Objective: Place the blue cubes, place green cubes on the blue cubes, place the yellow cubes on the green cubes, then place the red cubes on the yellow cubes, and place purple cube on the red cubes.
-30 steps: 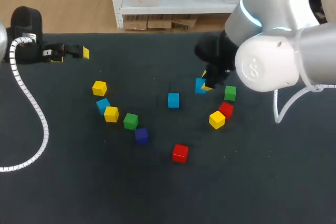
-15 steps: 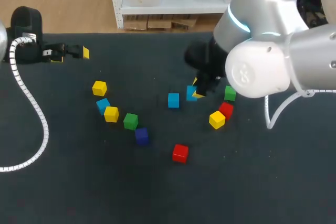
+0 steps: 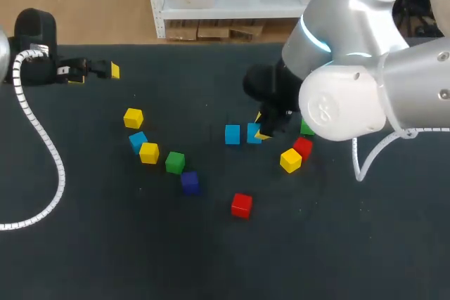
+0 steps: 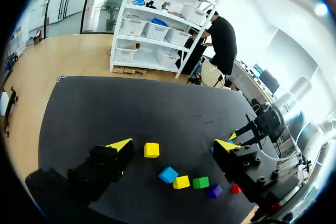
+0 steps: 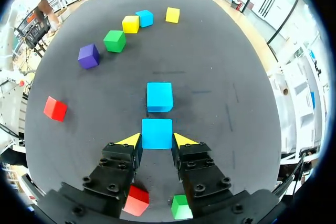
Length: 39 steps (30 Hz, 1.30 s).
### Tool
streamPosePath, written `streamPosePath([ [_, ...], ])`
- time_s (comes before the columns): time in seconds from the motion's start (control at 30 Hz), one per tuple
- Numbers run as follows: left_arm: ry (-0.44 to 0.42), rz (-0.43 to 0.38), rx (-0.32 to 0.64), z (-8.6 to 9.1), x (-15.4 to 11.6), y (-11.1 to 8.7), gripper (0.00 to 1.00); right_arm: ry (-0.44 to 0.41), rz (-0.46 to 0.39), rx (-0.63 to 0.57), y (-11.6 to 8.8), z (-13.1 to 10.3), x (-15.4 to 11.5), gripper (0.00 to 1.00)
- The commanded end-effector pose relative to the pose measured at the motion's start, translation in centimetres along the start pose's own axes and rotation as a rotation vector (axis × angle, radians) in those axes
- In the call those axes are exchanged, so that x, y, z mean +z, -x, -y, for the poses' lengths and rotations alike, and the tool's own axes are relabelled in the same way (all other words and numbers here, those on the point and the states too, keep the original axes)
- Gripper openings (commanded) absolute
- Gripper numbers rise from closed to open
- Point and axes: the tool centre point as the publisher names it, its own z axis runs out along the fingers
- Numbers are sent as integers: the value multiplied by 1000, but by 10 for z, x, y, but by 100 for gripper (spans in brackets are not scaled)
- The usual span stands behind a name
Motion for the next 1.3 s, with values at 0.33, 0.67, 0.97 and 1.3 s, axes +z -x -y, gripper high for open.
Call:
streamPosePath([
  [0.33,0,0,0,0,0,0,100,-4,-1,1,-3,-2,2,0],
  [0.67,0,0,0,0,0,0,100,1,-1,-6,-2,0,4,0],
  [0.97,0,0,0,0,0,0,100,3,1,-8,-2,3,5,0],
  [1.3,0,0,0,0,0,0,100,5,2,-8,-2,4,6,0],
])
